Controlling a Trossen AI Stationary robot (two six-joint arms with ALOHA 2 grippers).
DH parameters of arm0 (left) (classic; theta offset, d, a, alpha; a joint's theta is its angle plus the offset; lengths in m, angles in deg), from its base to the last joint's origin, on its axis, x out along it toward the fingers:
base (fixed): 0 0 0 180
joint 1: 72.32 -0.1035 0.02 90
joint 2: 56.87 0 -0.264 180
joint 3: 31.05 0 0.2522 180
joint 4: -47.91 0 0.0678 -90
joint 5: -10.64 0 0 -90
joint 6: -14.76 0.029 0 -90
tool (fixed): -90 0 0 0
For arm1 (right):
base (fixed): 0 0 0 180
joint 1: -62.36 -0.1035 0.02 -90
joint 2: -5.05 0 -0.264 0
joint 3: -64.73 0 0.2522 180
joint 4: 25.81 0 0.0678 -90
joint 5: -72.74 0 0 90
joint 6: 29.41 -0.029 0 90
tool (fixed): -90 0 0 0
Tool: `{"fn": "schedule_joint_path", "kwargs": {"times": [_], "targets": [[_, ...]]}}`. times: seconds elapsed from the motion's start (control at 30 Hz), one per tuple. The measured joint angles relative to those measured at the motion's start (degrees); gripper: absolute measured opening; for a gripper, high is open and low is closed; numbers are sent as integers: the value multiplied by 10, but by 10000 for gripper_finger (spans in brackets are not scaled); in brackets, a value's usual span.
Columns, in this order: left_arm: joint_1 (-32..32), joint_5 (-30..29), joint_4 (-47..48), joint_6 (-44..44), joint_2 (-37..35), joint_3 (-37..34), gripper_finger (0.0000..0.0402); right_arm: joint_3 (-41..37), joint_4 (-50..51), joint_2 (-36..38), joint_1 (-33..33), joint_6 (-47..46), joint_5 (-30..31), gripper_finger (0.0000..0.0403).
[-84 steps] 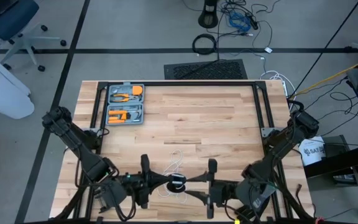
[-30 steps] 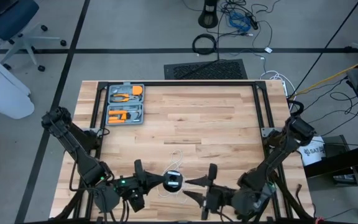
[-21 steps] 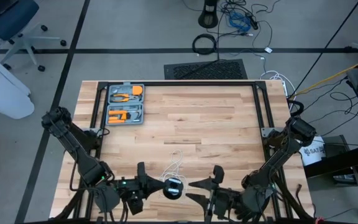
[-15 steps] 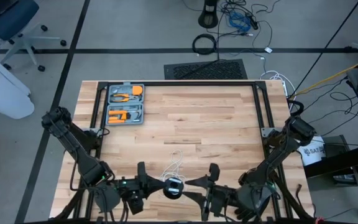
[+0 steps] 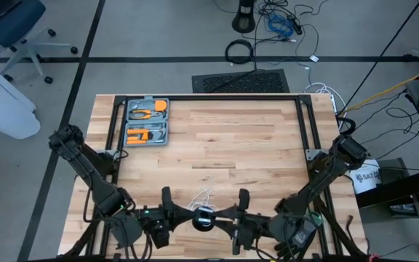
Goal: Coil cords
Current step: Coil the white wire on the spool
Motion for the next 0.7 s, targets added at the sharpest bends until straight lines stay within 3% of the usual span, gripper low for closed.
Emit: {"fn": "schedule_joint_path", "kwargs": {"times": [0.5,0.7], "targets": [[-13,20,0,-32,0,0,2,0,1,0,1,17,0,54],[-19,43,3,-47,0,0,2,0,17,0,5,17,-2,6]]}}
